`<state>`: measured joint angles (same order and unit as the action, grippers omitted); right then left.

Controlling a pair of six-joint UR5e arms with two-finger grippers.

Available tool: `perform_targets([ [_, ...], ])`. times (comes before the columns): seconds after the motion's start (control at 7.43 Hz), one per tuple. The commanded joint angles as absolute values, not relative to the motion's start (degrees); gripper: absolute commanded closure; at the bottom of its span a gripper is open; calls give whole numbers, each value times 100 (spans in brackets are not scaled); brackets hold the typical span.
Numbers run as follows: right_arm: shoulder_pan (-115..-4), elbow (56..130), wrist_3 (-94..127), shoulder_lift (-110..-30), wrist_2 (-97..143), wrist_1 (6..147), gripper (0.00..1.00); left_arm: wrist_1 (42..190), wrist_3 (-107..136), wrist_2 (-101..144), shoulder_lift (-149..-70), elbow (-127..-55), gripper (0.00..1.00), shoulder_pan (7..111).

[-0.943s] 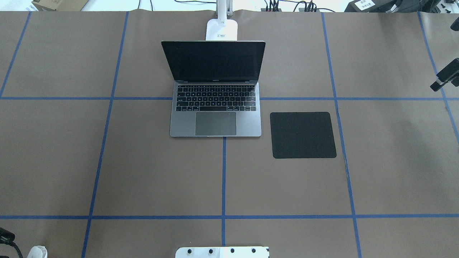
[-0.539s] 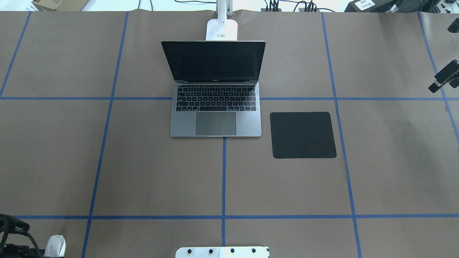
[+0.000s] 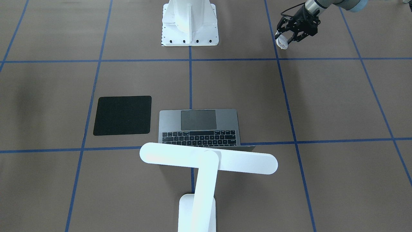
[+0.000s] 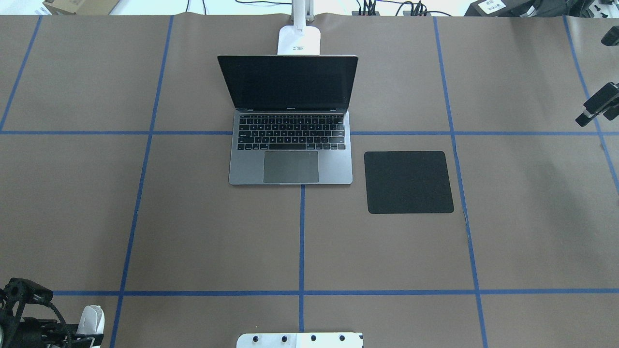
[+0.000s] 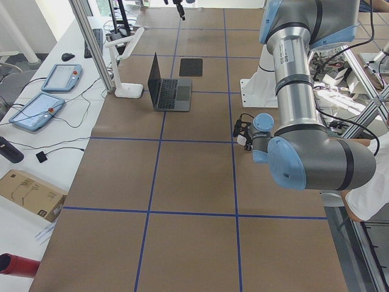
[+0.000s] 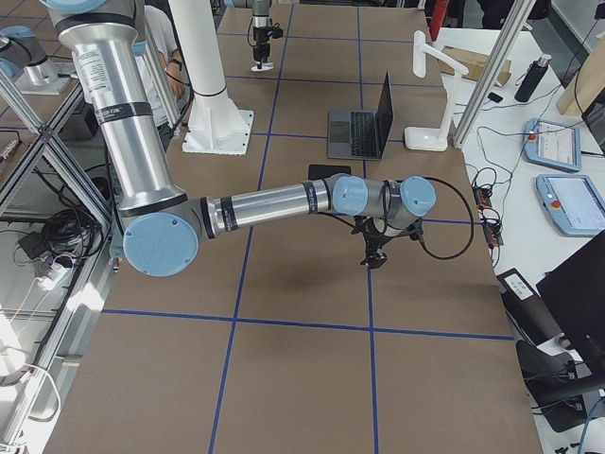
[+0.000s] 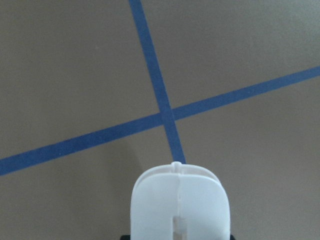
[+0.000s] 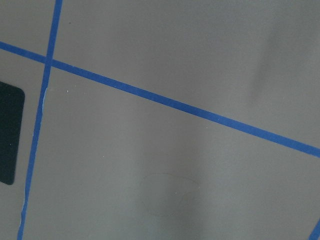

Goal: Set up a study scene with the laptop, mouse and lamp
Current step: 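Carry the white mouse with the left gripper toward the mouse pad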

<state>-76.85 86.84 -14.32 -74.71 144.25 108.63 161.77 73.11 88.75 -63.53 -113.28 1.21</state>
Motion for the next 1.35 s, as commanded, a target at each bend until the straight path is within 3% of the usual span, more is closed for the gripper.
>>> perform_targets([
  [0.0, -7664, 8684, -1424, -7471, 14432, 10863, 1, 15779, 7304, 8877, -6957, -11355, 55, 377],
  [0.4, -7655, 8648, -1433, -7471, 14432, 10863, 1, 15276, 7304, 8877, -7452, -11505, 54, 501],
  [1.21, -7655, 8604, -1433, -7471, 14432, 10863, 1, 12705, 7339, 8842, -10426, -11217, 54, 790],
])
